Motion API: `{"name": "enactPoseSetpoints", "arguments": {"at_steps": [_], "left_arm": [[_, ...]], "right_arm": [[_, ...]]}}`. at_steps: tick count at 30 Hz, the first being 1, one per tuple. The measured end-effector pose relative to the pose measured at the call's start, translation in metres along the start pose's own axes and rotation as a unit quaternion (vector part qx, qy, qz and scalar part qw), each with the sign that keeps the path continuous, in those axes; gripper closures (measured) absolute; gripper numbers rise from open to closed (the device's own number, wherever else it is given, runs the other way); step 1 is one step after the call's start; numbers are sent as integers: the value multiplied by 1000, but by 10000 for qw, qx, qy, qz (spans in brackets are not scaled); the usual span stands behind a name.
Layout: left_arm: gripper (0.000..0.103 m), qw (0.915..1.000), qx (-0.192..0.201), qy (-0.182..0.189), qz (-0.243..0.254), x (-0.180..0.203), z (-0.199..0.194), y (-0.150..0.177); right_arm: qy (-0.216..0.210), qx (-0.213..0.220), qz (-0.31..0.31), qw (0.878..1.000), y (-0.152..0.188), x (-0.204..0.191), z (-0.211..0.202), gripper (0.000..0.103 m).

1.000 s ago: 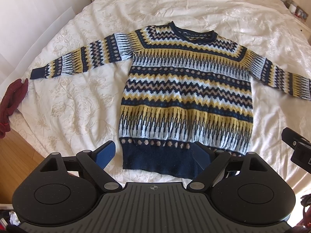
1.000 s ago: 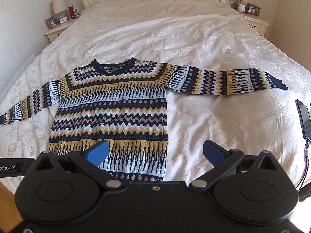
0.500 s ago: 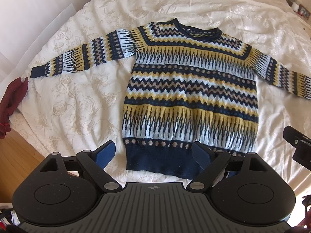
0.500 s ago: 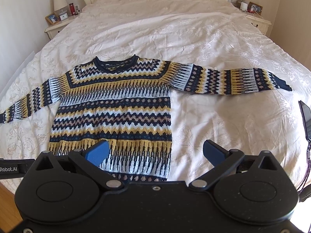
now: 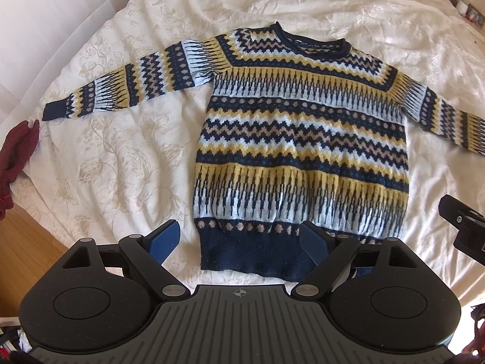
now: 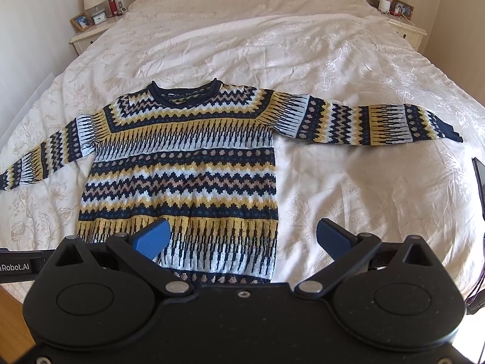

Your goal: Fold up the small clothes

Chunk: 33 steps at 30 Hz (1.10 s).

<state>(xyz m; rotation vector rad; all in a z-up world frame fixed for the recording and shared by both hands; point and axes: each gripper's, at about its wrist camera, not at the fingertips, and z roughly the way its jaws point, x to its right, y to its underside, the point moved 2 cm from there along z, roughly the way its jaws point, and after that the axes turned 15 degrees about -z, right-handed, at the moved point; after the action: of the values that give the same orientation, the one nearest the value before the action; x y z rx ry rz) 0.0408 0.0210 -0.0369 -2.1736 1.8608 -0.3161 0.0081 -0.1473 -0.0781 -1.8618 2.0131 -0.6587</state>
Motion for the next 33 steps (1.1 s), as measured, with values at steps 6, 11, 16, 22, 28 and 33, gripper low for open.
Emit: {"name": "enactPoseSetpoints", "arguments": {"at_steps": [6, 11, 16, 22, 28, 33], "left_arm": [[17, 10000, -12, 34, 52, -3, 8, -14], [17, 9998, -91, 139, 112, -5, 17, -32], [17, 9994, -159, 185, 236, -6, 33, -51], [17, 9987, 53, 264, 435, 1, 46, -71], [17, 9978, -36, 418, 513, 20, 59, -83], [17, 9980, -104, 461, 410, 39, 65, -83]], "right_arm": [[60, -78, 62, 9999, -9, -6, 8, 1], [-147, -304, 71, 9994, -19, -13, 22, 1], [-191, -181, 474, 9985, -23, -10, 34, 1], [128, -220, 669, 9974, -29, 4, 50, 3], [428, -398, 531, 9969, -31, 35, 62, 8], [609, -358, 478, 9964, -32, 86, 70, 8]]}}
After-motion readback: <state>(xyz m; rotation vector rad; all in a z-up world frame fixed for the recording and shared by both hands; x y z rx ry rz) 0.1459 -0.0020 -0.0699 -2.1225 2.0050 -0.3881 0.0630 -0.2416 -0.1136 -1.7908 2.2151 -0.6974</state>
